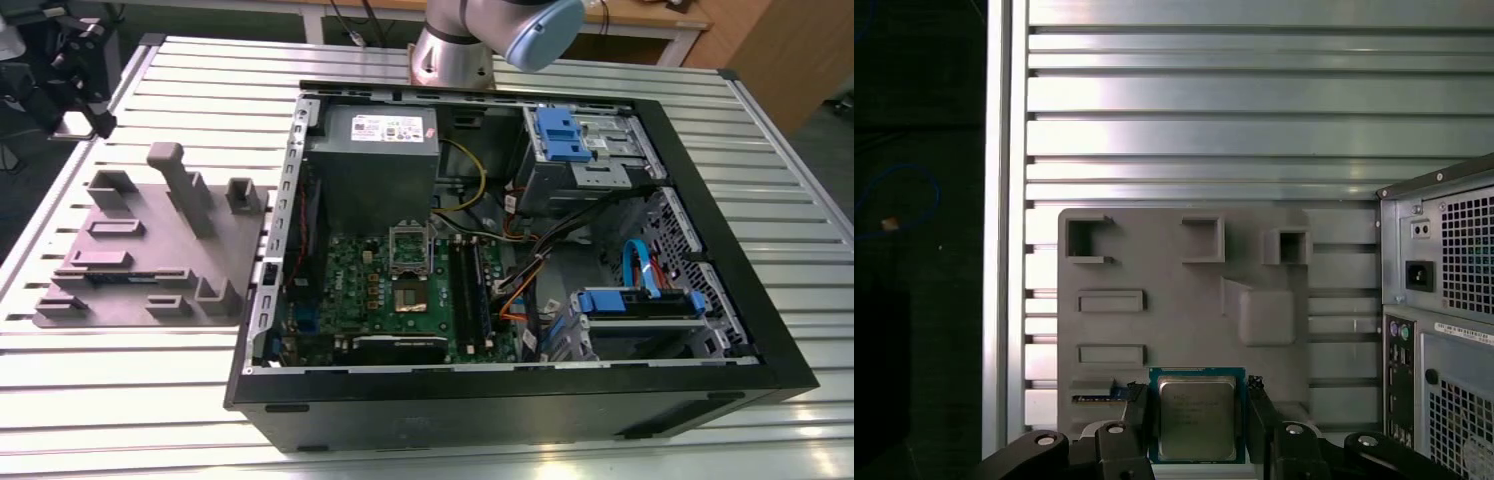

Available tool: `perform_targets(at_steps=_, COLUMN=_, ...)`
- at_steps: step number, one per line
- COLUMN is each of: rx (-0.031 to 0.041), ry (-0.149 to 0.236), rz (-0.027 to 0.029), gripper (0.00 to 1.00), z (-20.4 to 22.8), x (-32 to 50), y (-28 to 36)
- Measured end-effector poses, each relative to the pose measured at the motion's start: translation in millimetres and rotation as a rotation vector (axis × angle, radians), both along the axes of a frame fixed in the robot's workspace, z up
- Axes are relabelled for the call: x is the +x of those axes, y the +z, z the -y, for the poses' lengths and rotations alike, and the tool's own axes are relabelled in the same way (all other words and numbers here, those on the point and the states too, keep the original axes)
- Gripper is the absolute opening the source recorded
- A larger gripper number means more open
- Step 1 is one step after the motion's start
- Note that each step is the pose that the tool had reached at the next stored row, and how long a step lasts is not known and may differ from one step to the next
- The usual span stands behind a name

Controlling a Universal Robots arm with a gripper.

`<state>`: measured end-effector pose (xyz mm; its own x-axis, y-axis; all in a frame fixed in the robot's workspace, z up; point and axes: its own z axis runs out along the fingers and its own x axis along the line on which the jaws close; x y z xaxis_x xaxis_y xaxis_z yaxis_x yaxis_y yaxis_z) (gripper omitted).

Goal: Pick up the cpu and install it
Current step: 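Pick up the cpu and move it towards the insertion slot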

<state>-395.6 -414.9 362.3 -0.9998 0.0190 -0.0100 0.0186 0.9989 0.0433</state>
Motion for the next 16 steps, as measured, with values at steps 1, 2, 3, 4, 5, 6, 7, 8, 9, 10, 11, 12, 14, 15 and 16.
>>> perform_targets(at_steps=1, rx=0.0, ry=0.0, rz=-0.0001, gripper=0.47, z=0.0, x=2.2, y=0.0)
perform_targets(at_steps=2, rx=0.0, ry=0.0, rz=0.0, gripper=0.47, z=0.0, x=2.3, y=0.0)
perform_targets(at_steps=3, rx=0.0, ry=0.0, rz=0.0, gripper=0.47, z=0.0, x=2.5, y=0.0)
perform_targets(at_steps=4, rx=0.0, ry=0.0, rz=0.0001, gripper=0.47, z=0.0, x=2.7, y=0.0)
perform_targets(at_steps=5, rx=0.0, ry=0.0, rz=0.0001, gripper=0.47, z=0.0, x=2.9, y=0.0)
perform_targets(at_steps=6, rx=-0.0001, ry=0.0, rz=-0.0001, gripper=0.47, z=0.0, x=3.1, y=0.0)
perform_targets(at_steps=7, rx=0.0, ry=0.0, rz=-0.0001, gripper=0.47, z=0.0, x=3.4, y=0.0)
perform_targets(at_steps=8, rx=-0.0001, ry=0.0, rz=0.0, gripper=0.47, z=0.0, x=3.6, y=0.0)
perform_targets(at_steps=9, rx=0.0, ry=0.0, rz=0.0, gripper=0.47, z=0.0, x=3.8, y=0.0)
perform_targets(at_steps=10, rx=0.0, ry=0.0, rz=0.0, gripper=0.47, z=0.0, x=3.9, y=0.0)
perform_targets(at_steps=11, rx=0.0, ry=0.0, rz=0.0, gripper=0.47, z=0.0, x=4.1, y=0.0)
perform_targets(at_steps=12, rx=0.0, ry=0.0, rz=0.0, gripper=0.47, z=0.0, x=4.3, y=0.0)
perform_targets(at_steps=14, rx=0.0, ry=0.0, rz=0.0, gripper=0.47, z=0.0, x=4.7, y=0.0)
perform_targets(at_steps=15, rx=0.0, ry=0.0, rz=0.0, gripper=0.47, z=0.0, x=4.9, y=0.0)
perform_targets(at_steps=16, rx=0.0, ry=0.0, rz=0.0, gripper=0.47, z=0.0, x=5.1, y=0.0)
